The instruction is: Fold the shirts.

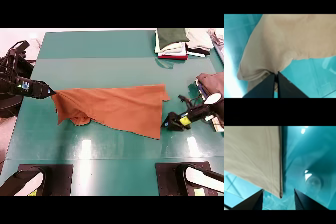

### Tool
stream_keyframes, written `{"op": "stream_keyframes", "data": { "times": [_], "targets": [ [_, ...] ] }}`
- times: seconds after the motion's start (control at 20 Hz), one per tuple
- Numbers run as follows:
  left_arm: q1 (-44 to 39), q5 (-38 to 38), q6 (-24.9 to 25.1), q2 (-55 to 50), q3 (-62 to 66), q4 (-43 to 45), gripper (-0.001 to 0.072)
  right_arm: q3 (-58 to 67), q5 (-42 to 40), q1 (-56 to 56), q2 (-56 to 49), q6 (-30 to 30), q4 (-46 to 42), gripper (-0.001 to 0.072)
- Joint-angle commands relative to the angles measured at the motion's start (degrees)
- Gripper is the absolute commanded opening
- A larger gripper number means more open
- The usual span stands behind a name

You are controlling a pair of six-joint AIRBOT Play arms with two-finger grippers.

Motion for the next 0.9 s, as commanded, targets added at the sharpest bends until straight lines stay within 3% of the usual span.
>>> {"op": "stream_keyframes", "data": {
  "times": [0.0,0.1,0.2,0.25,0.3,0.5,0.65,0.85],
  "targets": [
    [0.02,0.83,-0.04,-0.02,-0.07,-0.04,0.0030,-6.99,-4.85,3.43,1.05,-0.13,1.49,0.0425],
    [0.02,0.87,-0.02,-0.02,-0.07,-0.02,0.0030,-7.13,-8.00,6.23,1.09,-0.13,3.10,0.0311],
    [0.02,0.85,-0.04,-0.02,-0.07,-0.04,0.0030,-7.13,-10.14,8.59,1.09,-0.37,5.20,0.0291],
    [0.02,0.85,-0.07,-0.02,-0.07,-0.11,0.0031,-7.13,-10.67,9.70,1.33,-2.14,6.45,0.0137],
    [0.02,0.85,-0.11,0.07,-0.07,-0.39,0.0030,-7.13,-10.99,10.58,2.23,-3.23,7.30,0.0036],
    [0.02,0.76,-0.72,0.28,6.51,-1.51,0.0030,0.72,-8.39,10.49,12.81,-3.65,7.78,0.0019],
    [0.02,1.60,-1.62,1.57,21.33,-1.51,0.0030,17.44,-7.63,7.19,22.38,-3.56,7.96,0.0019],
    [0.02,4.31,-2.10,2.91,45.20,-1.33,0.0029,44.24,-9.01,0.57,27.45,-3.52,7.87,0.0018]
  ]
}}
